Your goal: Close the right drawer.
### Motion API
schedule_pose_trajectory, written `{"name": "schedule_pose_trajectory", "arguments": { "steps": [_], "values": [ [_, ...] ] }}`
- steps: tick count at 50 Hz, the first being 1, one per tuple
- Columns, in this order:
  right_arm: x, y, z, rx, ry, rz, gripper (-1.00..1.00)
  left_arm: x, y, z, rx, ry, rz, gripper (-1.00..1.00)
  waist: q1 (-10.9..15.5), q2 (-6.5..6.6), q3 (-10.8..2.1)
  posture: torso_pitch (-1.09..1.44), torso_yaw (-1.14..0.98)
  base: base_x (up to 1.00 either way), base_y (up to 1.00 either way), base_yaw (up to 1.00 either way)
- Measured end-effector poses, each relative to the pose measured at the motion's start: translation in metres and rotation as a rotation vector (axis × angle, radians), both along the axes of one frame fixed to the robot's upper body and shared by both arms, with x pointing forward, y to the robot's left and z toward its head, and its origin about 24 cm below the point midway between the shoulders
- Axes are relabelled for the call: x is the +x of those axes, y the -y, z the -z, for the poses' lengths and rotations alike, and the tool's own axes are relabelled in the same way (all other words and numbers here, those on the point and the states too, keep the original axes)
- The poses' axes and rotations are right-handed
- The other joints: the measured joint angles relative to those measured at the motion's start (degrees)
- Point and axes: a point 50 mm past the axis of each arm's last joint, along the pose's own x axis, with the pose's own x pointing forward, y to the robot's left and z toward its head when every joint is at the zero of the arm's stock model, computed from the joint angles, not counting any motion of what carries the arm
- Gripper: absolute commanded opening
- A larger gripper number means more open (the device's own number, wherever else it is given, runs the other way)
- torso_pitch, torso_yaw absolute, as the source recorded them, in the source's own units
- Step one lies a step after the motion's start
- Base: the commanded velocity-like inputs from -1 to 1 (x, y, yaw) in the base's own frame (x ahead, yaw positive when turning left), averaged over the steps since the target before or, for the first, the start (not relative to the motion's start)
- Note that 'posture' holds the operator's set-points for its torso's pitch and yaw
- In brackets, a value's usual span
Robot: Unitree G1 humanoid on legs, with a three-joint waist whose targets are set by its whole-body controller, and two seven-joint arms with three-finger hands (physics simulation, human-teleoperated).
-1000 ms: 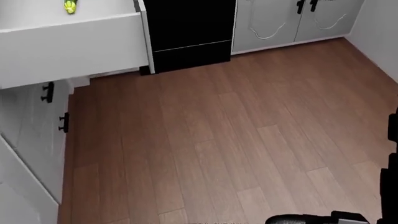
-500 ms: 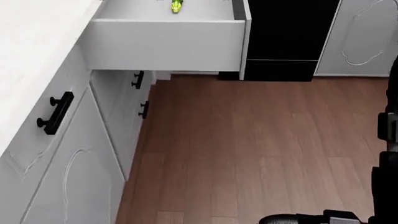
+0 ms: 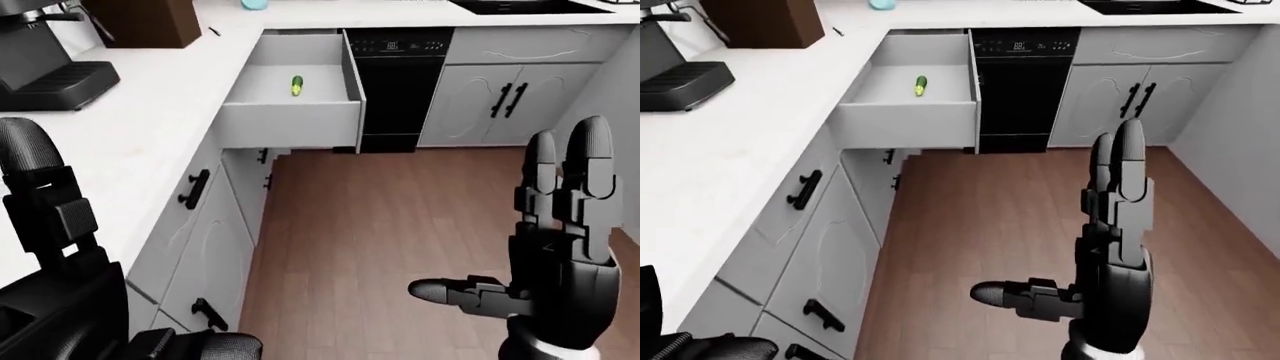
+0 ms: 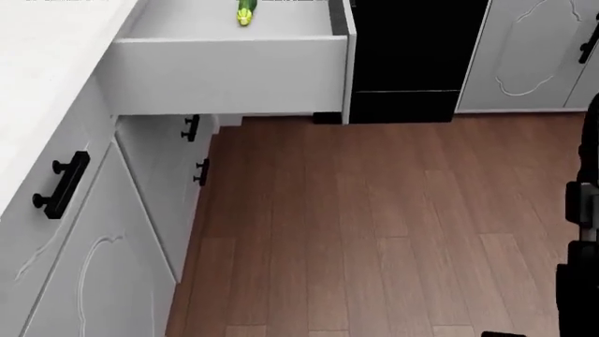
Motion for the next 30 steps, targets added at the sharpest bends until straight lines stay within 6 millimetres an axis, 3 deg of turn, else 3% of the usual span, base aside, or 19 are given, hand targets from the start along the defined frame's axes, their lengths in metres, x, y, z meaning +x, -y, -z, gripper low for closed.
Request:
{"name": "schedule_pose_trajectory", "arguments": {
  "steps": [3,5,7,11,16,18,19,24,30],
  "values": [
    [-0.0018,0.0006,-0.0056,-0.001,0.028,0.002,1.0,-0.0017,0.0004,-0.002,0.004,0.015,0.002,1.0,0.2,-2.02,0.12,0.0,0.0,0.12,0.0,0.0],
    [-0.0029,0.0003,-0.0078,-0.001,0.039,-0.001,1.0,-0.0028,0.0004,-0.0031,0.004,0.023,0.0,1.0,0.1,-4.17,-0.23,0.0,0.0,0.12,0.0,0.0],
    [-0.0025,0.0028,-0.0068,-0.007,0.032,0.009,1.0,-0.0011,0.0018,-0.0015,-0.003,0.017,0.011,1.0,-0.8,-3.3,-0.16,0.0,0.0,0.12,0.0,0.0],
    [-0.0002,0.0038,-0.002,0.003,-0.005,0.013,1.0,0.0009,0.0019,0.0005,0.005,-0.005,0.012,1.0,-1.1,-3.11,-0.09,0.0,0.0,0.12,0.0,0.0],
    [-0.0021,0.0019,-0.0056,-0.003,0.018,0.003,1.0,-0.0021,0.0026,-0.0025,0.008,0.018,0.013,1.0,-1.2,0.31,1.18,0.0,0.0,0.24,0.0,0.0],
    [-0.002,0.0018,-0.0065,-0.004,0.025,0.003,1.0,-0.003,0.0026,-0.0032,0.009,0.025,0.012,1.0,-1.4,2.44,0.78,0.0,0.0,0.28,0.0,0.0],
    [-0.0012,0.0008,-0.0065,0.0,0.027,-0.002,1.0,-0.0028,0.0019,-0.0031,0.011,0.025,0.008,1.0,-0.8,2.57,0.52,0.0,0.0,0.27,0.0,0.0],
    [0.0031,0.0001,-0.0013,-0.002,-0.008,-0.009,1.0,-0.0002,0.0005,0.0005,0.003,-0.003,0.001,1.0,0.1,1.2,0.09,0.0,0.0,0.27,0.0,0.0],
    [0.0002,-0.0014,-0.0058,-0.006,0.024,-0.013,1.0,-0.0029,0.0005,-0.0024,0.005,0.021,0.0,1.0,0.7,-2.57,0.18,0.0,0.0,0.28,0.0,0.0]
  ]
}}
